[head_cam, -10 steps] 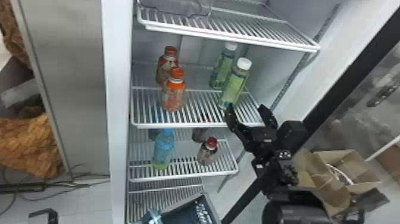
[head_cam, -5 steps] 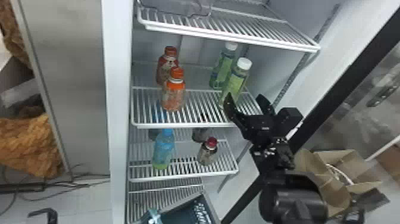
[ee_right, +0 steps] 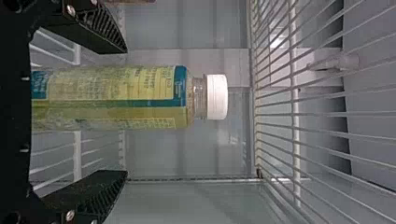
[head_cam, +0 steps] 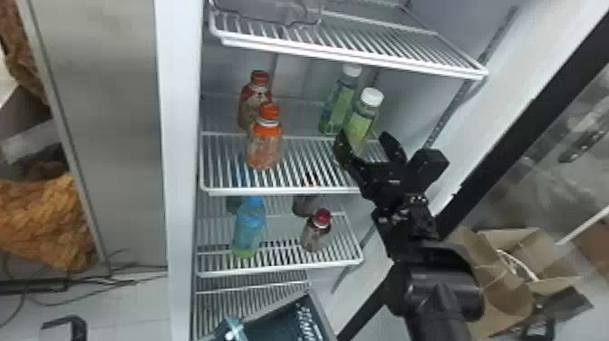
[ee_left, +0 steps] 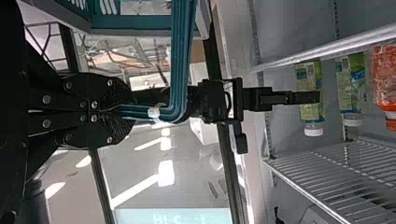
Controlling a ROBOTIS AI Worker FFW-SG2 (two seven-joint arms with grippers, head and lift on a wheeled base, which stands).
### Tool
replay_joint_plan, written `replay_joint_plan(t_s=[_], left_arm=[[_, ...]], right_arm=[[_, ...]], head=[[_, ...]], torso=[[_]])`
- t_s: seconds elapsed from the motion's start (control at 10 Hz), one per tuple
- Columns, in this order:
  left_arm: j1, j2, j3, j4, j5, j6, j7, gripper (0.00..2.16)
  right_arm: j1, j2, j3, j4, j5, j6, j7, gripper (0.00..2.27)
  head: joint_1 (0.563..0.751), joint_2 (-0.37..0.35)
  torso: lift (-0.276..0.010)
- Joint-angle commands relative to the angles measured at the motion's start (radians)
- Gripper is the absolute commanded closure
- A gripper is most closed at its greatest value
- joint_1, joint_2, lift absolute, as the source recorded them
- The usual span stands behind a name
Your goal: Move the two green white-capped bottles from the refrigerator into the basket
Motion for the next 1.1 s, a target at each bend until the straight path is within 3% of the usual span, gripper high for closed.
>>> replay_joint_plan(t_s=[0.0,0.2,1.0], left_arm=[[0.0,0.0,0.0,0.0,0.002,-0.001,0.0,1.21],[0.005,0.0,0.004,0.0,0.004,-0.003,0.0,1.21],[0.007,0.002,0.004,0.0,0.004,-0.006,0.0,1.21]], right_arm=[[-0.017,0.0,0.009,0.021,0.002,0.002,0.0,0.3],[-0.014,0.003,0.013,-0.004,0.004,0.032,-0.002,0.78],[0.064,0.008,0.009,-0.134,-0.004,0.047,-0.008,0.83]], head=[[0.695,-0.35],[0.695,-0.35],[0.695,-0.35]], torso=[[-0.004],[-0.004],[-0.004]])
